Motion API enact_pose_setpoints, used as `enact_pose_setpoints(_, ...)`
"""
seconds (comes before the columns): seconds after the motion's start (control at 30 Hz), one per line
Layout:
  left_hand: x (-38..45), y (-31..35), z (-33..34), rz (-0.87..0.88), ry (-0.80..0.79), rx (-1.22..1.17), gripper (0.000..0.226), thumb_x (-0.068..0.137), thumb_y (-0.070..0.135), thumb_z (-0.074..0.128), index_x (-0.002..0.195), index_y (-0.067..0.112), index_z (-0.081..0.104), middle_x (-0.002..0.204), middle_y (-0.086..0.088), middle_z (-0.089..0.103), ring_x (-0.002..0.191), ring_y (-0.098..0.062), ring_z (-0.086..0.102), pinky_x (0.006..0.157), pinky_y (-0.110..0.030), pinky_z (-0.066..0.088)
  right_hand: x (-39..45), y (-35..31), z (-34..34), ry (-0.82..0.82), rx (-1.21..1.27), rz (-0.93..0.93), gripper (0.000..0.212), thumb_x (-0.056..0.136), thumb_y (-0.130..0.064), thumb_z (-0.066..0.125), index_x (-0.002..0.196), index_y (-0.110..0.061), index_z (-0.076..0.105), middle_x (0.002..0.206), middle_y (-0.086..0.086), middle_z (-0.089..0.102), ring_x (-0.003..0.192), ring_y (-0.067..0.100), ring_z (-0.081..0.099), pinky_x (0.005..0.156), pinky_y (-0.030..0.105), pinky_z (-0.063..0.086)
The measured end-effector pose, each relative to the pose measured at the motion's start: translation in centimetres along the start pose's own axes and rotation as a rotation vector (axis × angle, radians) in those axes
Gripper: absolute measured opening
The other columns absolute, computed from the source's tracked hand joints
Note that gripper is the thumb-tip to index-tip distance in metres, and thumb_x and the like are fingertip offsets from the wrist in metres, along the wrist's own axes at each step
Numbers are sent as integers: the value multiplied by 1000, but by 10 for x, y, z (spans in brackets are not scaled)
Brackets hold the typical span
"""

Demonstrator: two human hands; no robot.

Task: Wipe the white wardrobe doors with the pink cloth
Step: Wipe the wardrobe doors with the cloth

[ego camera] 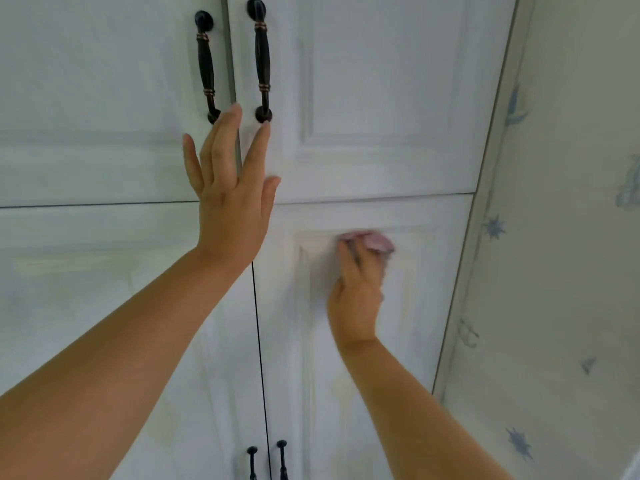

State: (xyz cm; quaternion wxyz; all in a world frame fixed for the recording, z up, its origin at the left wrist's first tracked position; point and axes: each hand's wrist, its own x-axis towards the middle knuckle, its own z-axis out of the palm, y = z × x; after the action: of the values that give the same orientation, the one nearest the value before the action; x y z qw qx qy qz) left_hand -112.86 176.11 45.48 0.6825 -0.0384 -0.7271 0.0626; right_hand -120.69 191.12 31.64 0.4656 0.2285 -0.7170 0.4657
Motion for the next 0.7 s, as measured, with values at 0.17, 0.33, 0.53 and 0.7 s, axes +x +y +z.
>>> enact_pose_setpoints(0.17, -51, 3, 11, 108, 60, -13, 41, 96, -5, 54, 135, 8, 59, 144, -10, 39, 135, -29, 44, 118, -58, 19, -21, -29, 16, -274, -11, -365, 54, 82, 10, 47, 134, 1, 60, 134, 16, 61, 129, 35, 54, 116, 50, 34)
enact_pose_setpoints(0.33, -99, -10, 4, 156, -119, 46, 44, 88, -6, 56, 130, 5, 62, 143, -14, 53, 135, -31, 49, 116, -61, 22, 0, 44, -32, -65, -205, -132, 61, 81, 12, 42, 141, 1, 52, 143, 20, 53, 134, 37, 45, 118, 55, 31)
enact_pose_setpoints(0.53, -101, -11, 1, 187, -178, 32, 54, 85, -9, 50, 137, 2, 57, 149, -12, 49, 142, -26, 42, 120, -60, 13, 1, 9, -5, -60, -174, -10, 67, 82, -3, 33, 149, -1, 41, 149, 21, 45, 138, 38, 38, 119, 59, 24)
enact_pose_setpoints(0.7, -100, -9, 11, 101, -176, 11, 54, 84, -8, 50, 136, 1, 57, 145, -14, 53, 138, -28, 47, 121, -58, 14, -10, -10, 17, -231, -102, -450, 54, 87, -2, 46, 140, -2, 56, 136, 12, 61, 127, 34, 56, 112, 58, 34)
